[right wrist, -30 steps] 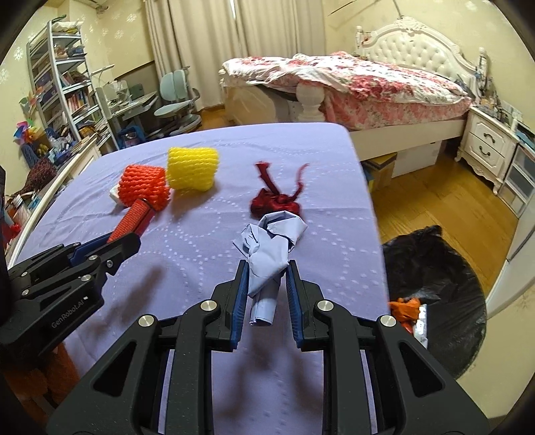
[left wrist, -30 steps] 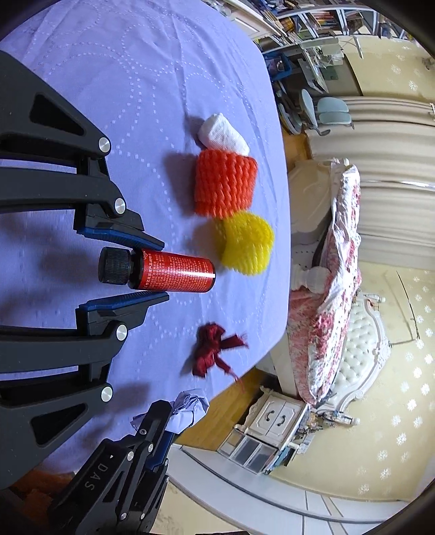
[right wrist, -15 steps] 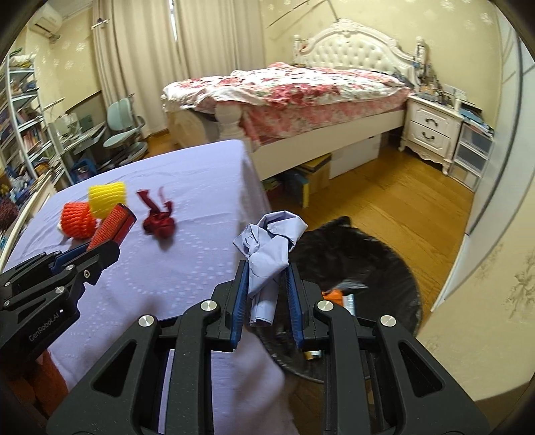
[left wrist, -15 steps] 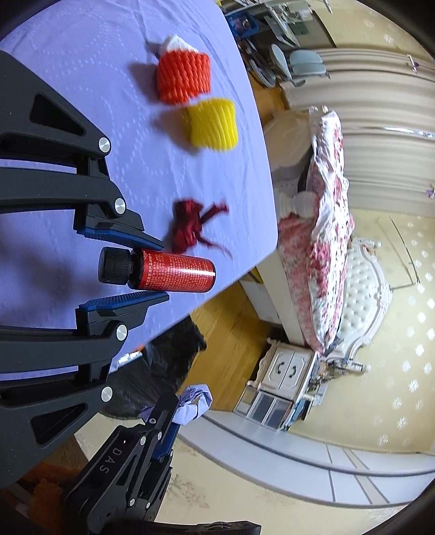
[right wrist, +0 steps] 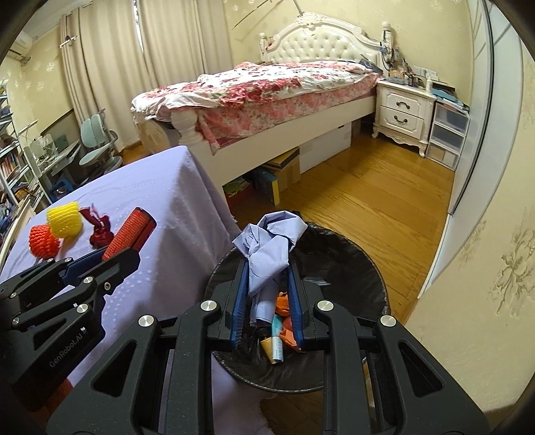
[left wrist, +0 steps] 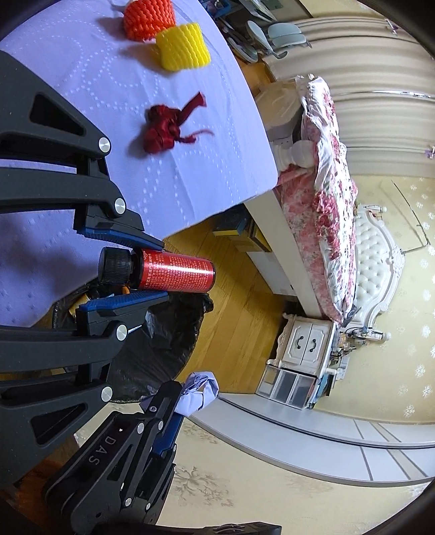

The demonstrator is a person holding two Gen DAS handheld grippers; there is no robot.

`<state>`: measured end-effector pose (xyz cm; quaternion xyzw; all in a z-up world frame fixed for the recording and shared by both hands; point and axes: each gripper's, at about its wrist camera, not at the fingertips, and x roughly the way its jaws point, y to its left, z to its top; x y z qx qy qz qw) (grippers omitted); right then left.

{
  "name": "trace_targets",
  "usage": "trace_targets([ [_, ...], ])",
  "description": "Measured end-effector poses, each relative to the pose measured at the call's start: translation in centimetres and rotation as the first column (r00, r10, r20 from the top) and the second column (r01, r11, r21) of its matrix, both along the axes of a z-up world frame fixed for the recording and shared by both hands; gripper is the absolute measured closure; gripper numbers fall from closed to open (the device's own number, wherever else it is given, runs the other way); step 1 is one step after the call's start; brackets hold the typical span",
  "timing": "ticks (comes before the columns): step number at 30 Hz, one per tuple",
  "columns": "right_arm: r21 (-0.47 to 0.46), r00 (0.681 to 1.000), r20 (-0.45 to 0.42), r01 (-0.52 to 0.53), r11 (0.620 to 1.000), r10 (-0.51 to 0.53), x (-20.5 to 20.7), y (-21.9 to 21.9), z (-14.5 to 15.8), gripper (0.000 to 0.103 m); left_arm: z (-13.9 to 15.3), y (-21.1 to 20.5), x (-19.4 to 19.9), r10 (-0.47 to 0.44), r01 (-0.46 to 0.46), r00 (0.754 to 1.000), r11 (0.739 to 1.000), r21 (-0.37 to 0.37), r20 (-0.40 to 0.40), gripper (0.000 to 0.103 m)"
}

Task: Collect trash
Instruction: 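Carry the white paper and red tube over the black trash bin, then open both grippers to drop the paper and tube into the bin, then move both grippers back over the table toward the mesh nets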

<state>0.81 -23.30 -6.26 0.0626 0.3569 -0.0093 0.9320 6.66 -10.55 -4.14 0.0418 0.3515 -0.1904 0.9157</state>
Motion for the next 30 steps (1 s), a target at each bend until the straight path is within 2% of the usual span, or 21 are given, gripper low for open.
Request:
trace_targets([
  [14,0.028,0.998,-0.023,0.058,0.998,-0.057,1.2,-3.0,-1.3,0.081,-1.0,-4.0,2.0,-0.031,0.032,0.999,0.999,0.041,-0.019,0.075],
  [21,0.026,0.997,-0.026,0.078,0.997,-0.077,1.5,-3.7,-1.7,0.079,-1.2,-4.3,2.4,-0.031,0.033,0.999,0.998,0.045,-0.041,0.073],
  [22,0.028,0.996,-0.026,0.082,0.996,-0.081,1.5,-3.8,-1.8,0.079,-1.2,-4.3,2.4,-0.027,0.029,0.999,0.999,0.044,-0.043,0.068],
  [24,0.024,0.995,-0.026,0.093,0.995,-0.093,1.5,-3.9,-1.8,0.072,-1.2,-4.0,2.4,-0.013,0.014,0.999,0.999,0.041,-0.038,0.048],
  [30,0.021,0.993,-0.023,0.116,0.993,-0.115,1.3,-4.1,-1.7,0.057,-0.8,-3.1,1.9,0.013,-0.013,1.0,0.999,0.037,-0.014,0.031],
])
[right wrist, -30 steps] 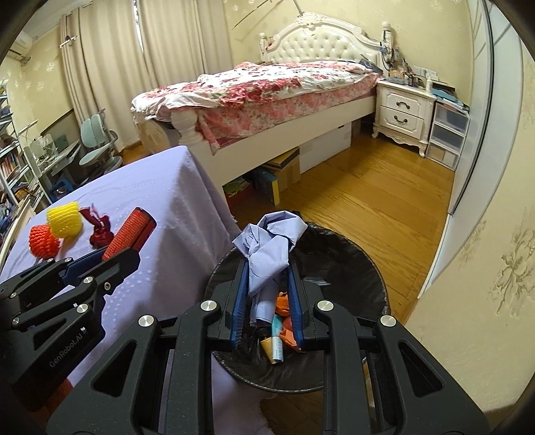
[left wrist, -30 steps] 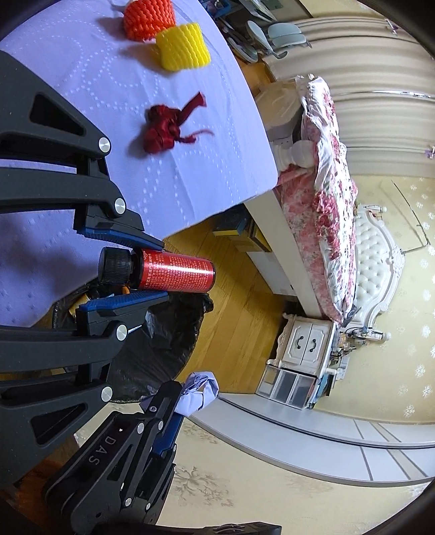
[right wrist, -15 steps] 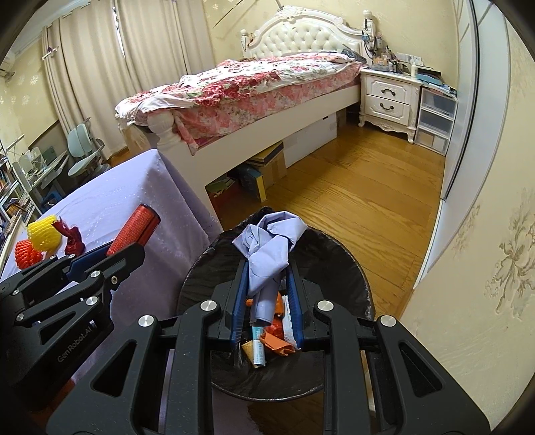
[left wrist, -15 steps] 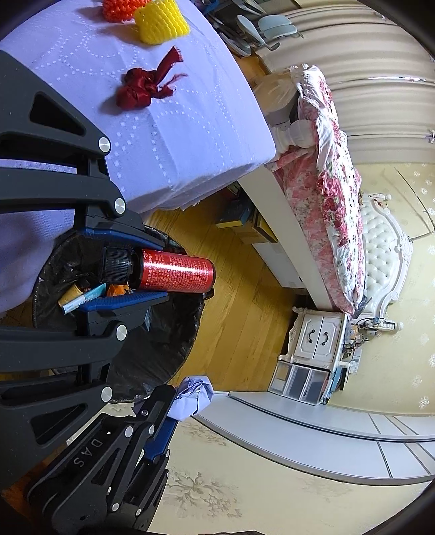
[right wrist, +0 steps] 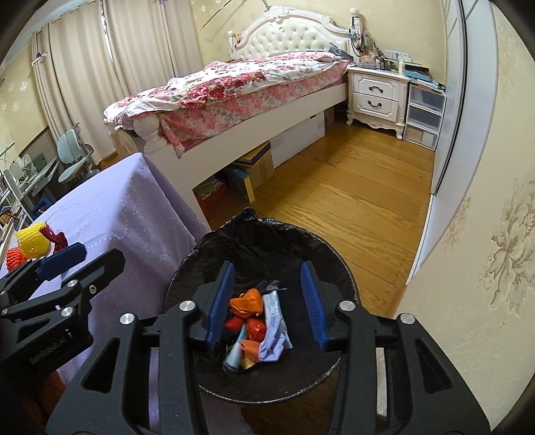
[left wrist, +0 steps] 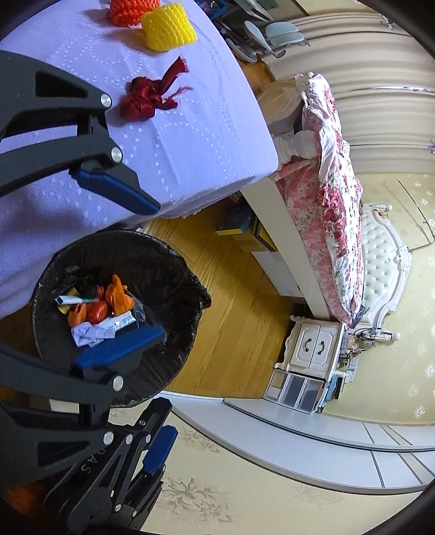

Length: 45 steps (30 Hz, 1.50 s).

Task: Collect trash
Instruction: 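Move both grippers back over the table toward the mesh nets, then grasp the orange mesh net with the left gripper while the right gripper grasps the dark red ribbon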

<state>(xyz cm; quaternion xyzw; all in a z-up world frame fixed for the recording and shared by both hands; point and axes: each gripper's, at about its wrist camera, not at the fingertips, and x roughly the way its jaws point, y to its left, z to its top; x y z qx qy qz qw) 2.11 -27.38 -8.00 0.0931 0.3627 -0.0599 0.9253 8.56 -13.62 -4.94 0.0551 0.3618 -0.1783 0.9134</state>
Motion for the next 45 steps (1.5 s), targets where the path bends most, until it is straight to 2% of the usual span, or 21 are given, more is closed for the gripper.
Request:
trace_targets([
  [4,-0.005,1.0,0.003,0.001,1.0,-0.001,-0.1,0.2,0.2,0.053,0.3,0.6,-0.4,0.015,-0.016,1.0,1.0,0.021,0.02,0.028],
  [6,-0.007,1.0,0.007,-0.003,1.0,0.003,-0.2,0.6,0.4,0.046,0.4,1.2,-0.6,0.031,-0.032,0.999,0.999,0.025,0.025,0.027],
  [14,0.004,0.998,0.006,-0.067,0.998,0.067,0.1,3.4,0.7,0.043,0.9,5.5,-1.3,0.119,-0.121,0.992,0.992,0.034,0.045,0.026],
  [20,0.014,0.99,0.001,-0.144,0.99,0.144,0.6,6.7,0.9,0.042,0.5,10.1,-1.6,0.22,-0.223,0.974,0.973,0.054,0.046,0.025],
  [24,0.0,0.978,0.004,-0.208,0.978,0.208,0.9,9.7,1.2,0.036,0.2,13.4,-1.8,0.295,-0.297,0.955,0.953,0.056,0.04,0.025],
  [33,0.0,0.938,-0.009,-0.347,0.938,0.347,2.1,16.1,1.6,0.035,-0.2,20.2,-2.7,0.452,-0.454,0.891,0.888,0.075,0.041,0.025],
  [38,-0.032,0.913,-0.041,-0.407,0.913,0.406,3.4,20.2,1.3,0.035,-0.4,23.4,-2.1,0.518,-0.518,0.855,0.853,0.066,0.025,0.025],
  [45,-0.064,0.898,-0.085,-0.436,0.897,0.431,5.9,23.8,0.7,0.035,-0.6,25.4,-1.5,0.545,-0.544,0.838,0.837,0.054,0.003,0.025],
])
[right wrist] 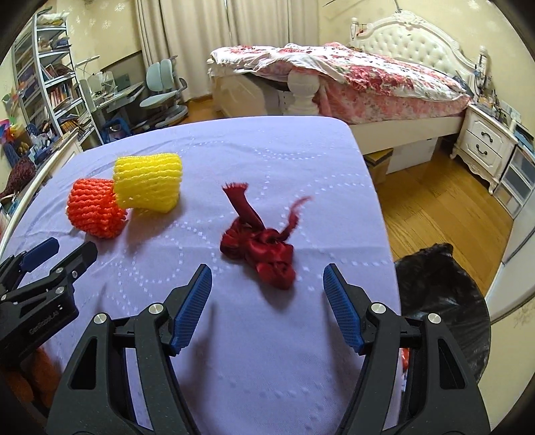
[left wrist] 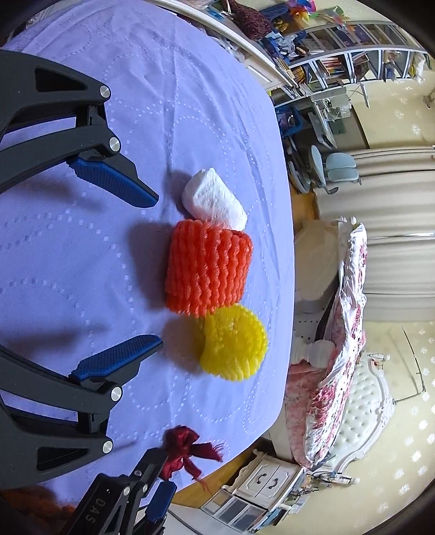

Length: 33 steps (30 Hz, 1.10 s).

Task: Collect trash
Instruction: 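Grasp the orange mesh net with the left gripper while the right gripper grasps the dark red ribbon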

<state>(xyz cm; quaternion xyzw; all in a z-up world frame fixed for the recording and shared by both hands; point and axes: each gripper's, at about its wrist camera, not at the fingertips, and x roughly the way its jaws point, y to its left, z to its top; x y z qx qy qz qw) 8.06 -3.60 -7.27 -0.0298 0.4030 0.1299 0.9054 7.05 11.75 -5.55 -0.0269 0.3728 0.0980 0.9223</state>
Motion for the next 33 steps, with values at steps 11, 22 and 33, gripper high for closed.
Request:
trace_targets([
  [11,-0.022,0.999,-0.029,-0.015,1.0,0.014,2.0,2.2,-0.6,0.055,-0.1,1.0,2.1,-0.013,0.013,1.0,1.0,-0.019,-0.006,0.025],
  [22,-0.029,0.999,-0.027,-0.034,0.999,0.033,2.1,2.9,-0.7,0.064,-0.3,1.4,2.9,-0.039,0.039,0.999,0.998,-0.047,-0.015,0.035],
  [33,-0.008,0.998,-0.032,-0.047,0.999,0.047,1.3,3.0,-0.6,0.075,-0.1,1.0,2.2,-0.075,0.075,0.997,0.995,-0.059,-0.009,0.053],
])
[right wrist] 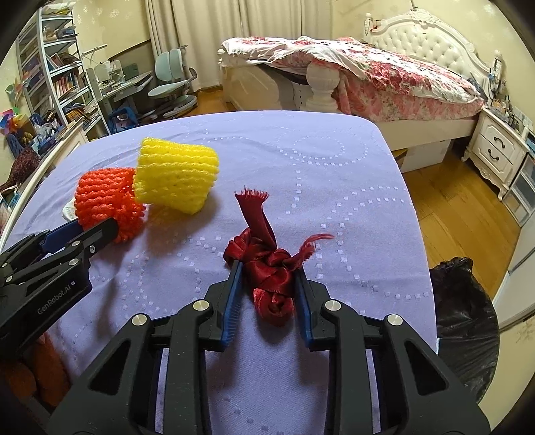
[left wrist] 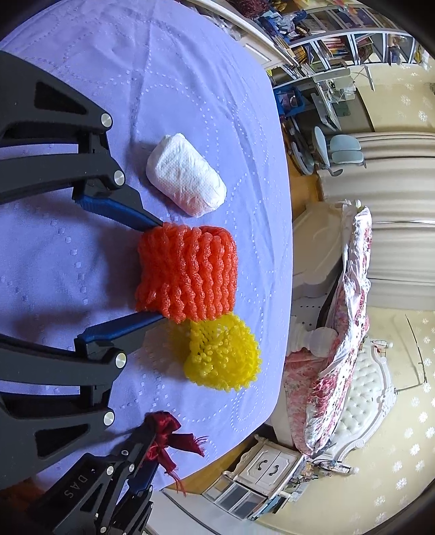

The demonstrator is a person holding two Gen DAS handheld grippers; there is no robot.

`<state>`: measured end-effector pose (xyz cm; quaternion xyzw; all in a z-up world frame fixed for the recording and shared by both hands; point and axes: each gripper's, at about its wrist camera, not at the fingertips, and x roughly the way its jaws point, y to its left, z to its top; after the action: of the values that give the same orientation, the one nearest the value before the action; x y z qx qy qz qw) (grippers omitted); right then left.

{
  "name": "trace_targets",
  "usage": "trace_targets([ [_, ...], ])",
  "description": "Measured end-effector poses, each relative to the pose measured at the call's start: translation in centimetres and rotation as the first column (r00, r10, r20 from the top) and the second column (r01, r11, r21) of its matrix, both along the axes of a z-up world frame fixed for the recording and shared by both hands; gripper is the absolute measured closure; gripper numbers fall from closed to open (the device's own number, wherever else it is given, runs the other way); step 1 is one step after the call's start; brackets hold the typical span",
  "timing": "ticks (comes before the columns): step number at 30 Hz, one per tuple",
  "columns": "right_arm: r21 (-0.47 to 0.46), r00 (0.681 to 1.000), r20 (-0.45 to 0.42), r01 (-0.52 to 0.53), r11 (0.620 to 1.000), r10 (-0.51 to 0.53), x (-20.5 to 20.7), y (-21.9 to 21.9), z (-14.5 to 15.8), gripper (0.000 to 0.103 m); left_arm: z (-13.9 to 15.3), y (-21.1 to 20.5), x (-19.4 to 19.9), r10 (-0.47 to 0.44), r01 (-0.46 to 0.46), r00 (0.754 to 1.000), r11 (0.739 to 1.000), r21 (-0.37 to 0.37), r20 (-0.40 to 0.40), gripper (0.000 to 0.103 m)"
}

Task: Collect trash
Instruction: 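Grasp the orange mesh net with the left gripper while the right gripper grasps the dark red ribbon, then carry the orange mesh net and red ribbon over the black trash bin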

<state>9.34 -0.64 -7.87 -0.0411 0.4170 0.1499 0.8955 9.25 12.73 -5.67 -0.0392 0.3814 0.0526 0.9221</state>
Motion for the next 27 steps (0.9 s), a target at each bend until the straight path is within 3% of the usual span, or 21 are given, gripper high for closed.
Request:
trace_targets([
  [27,0.038,0.999,0.037,0.01,0.999,-0.012,-6.5,-2.6,1.3,0.075,1.6,-2.5,-6.3,-0.06,0.062,0.996,0.998,-0.021,0.061,0.055],
])
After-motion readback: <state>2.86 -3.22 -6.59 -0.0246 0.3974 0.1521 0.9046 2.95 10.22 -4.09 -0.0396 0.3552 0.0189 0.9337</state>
